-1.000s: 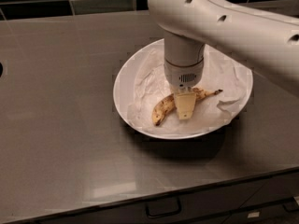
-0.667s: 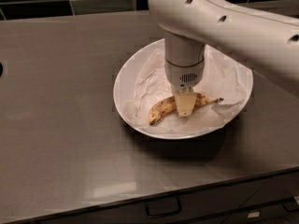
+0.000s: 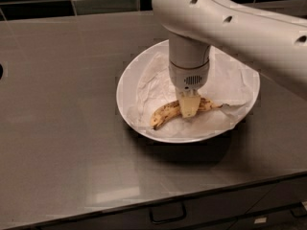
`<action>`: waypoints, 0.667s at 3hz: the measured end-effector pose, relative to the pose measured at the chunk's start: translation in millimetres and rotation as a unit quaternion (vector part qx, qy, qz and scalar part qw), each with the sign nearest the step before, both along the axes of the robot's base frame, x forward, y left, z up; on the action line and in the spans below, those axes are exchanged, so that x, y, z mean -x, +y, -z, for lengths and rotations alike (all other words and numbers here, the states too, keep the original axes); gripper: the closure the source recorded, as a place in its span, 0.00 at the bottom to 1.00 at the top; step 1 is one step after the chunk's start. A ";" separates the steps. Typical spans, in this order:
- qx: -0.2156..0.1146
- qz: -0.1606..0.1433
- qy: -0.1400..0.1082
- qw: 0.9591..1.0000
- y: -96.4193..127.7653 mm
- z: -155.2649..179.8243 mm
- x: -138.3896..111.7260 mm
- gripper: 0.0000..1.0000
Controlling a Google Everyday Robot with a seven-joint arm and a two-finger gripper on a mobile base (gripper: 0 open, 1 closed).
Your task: Pick banana from white bowl
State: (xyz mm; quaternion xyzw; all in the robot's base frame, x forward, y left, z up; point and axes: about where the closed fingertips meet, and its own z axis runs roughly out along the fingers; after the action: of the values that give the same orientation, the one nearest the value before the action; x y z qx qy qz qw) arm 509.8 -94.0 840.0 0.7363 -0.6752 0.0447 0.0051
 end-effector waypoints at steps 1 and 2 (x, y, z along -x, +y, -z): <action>-0.020 -0.004 -0.017 1.000 -1.4 -11.9 1.3 1.00; -0.091 -0.027 -0.087 0.992 -4.0 -74.0 24.2 1.00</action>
Offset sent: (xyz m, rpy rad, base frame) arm -0.0180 -0.0064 0.0626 0.1856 -0.1399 0.0486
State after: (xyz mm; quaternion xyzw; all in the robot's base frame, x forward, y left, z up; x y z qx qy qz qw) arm 485.6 -98.0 913.9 0.7451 -0.6541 0.0470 -0.1218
